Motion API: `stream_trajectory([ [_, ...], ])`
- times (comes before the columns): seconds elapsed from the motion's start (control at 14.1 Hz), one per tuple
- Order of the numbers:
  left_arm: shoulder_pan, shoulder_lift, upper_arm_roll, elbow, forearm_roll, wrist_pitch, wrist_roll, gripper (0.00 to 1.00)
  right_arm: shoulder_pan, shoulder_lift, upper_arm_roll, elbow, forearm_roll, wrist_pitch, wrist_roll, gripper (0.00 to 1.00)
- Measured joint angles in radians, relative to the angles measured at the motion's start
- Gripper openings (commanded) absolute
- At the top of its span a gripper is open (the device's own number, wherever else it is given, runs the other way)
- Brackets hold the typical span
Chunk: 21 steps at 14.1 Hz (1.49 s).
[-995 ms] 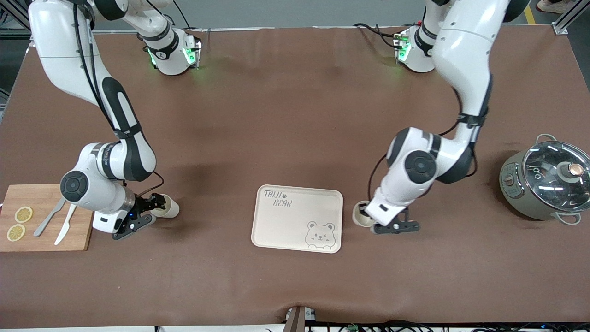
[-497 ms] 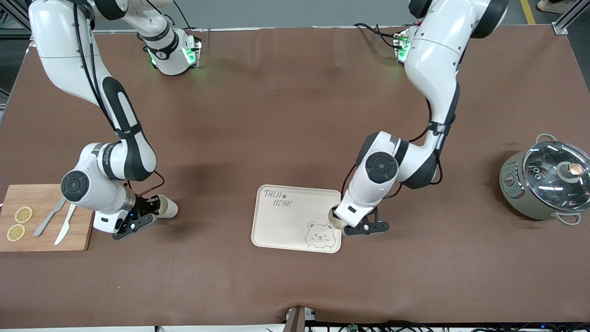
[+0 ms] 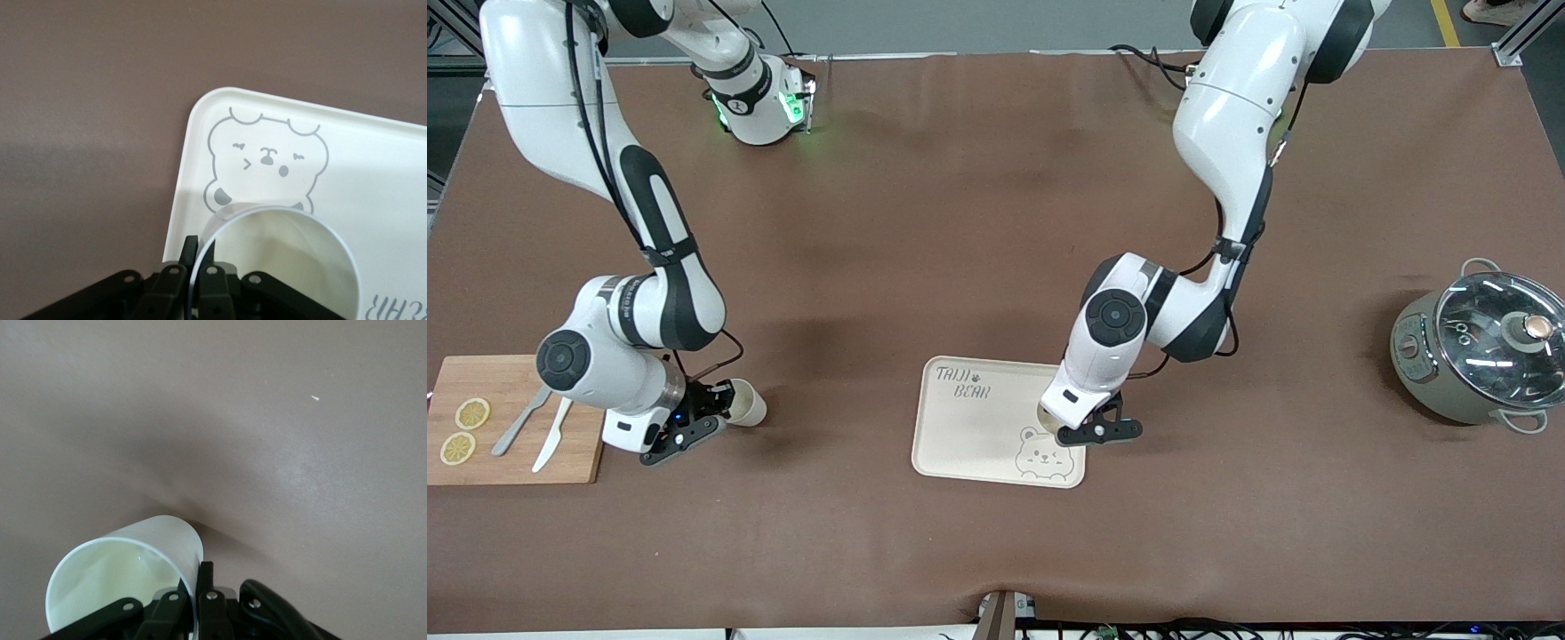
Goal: Place white IKEA cup upright on tray with both arms
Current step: 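Carry the cup with the left gripper onto the tray, then carry the cup with the right gripper onto the tray while the left gripper releases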
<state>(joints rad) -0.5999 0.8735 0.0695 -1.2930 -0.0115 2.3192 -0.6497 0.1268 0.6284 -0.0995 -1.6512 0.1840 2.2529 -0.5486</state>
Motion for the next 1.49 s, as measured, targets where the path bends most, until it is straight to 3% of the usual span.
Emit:
stream_trajectory([
  [0.28,-0.008,0.010,0.000,0.002,0.000,0.015,-0.025,0.00,0.017,-0.010,0.007,0.206,0.066,-0.265,0.224,0.00],
  [0.57,-0.011,0.037,0.000,0.002,0.000,0.055,-0.026,0.01,0.149,-0.014,0.021,0.268,0.070,-0.292,0.586,0.00],
  [0.64,-0.011,0.042,0.000,0.003,0.000,0.061,-0.027,0.99,0.196,-0.013,0.021,0.276,0.070,-0.288,0.684,0.00],
  [0.92,-0.022,0.045,0.000,0.008,0.000,0.065,-0.051,1.00,0.333,0.006,0.020,0.335,0.070,-0.275,0.966,0.00],
  [1.49,-0.004,-0.026,0.004,0.036,0.000,-0.074,-0.132,1.00,0.429,0.084,0.018,0.358,0.068,-0.128,1.171,0.00],
])
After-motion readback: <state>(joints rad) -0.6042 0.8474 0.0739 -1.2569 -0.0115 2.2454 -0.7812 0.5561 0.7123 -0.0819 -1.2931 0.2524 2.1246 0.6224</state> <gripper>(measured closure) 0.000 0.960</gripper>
